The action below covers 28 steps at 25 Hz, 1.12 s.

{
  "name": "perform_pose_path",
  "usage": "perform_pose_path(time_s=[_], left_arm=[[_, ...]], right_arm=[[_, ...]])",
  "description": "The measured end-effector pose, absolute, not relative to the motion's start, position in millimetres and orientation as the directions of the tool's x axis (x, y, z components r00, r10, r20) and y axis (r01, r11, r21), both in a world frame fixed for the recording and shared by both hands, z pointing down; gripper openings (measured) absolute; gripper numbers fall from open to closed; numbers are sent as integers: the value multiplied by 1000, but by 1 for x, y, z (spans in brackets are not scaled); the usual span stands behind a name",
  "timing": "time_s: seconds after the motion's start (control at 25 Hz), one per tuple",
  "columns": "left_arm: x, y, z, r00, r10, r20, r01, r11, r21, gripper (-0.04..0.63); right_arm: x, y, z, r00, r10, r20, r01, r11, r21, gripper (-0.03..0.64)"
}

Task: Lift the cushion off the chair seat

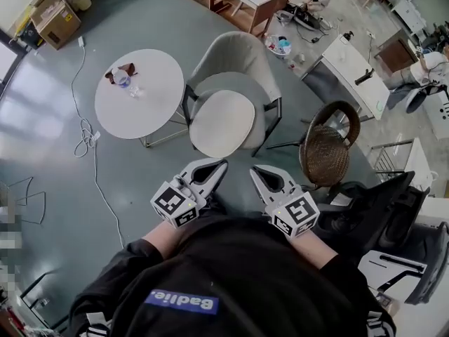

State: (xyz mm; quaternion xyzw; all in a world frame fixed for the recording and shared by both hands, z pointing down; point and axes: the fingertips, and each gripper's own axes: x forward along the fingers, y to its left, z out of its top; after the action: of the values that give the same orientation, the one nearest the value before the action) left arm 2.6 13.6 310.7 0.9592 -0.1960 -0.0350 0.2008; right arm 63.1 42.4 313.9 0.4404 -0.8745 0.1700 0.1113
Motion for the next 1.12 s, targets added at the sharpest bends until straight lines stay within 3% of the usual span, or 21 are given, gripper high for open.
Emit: perform_pose_path(time_s=[0.32,0.64,1.12], left_arm=[[2,-14,333,881,-472,-9,-415,-783,463,16],[13,-29,375,806,-590,34,-518,-677,523,17],[3,-37,468,737,-670,91,-563,-534,631,19]], right_arm=[[70,12,328,-646,-680,348,-760,617,-206,28],[86,-14,357,-721,-585,372,-684,688,-244,29],[77,-45,399,-763,-494,416,-620,743,-254,29]])
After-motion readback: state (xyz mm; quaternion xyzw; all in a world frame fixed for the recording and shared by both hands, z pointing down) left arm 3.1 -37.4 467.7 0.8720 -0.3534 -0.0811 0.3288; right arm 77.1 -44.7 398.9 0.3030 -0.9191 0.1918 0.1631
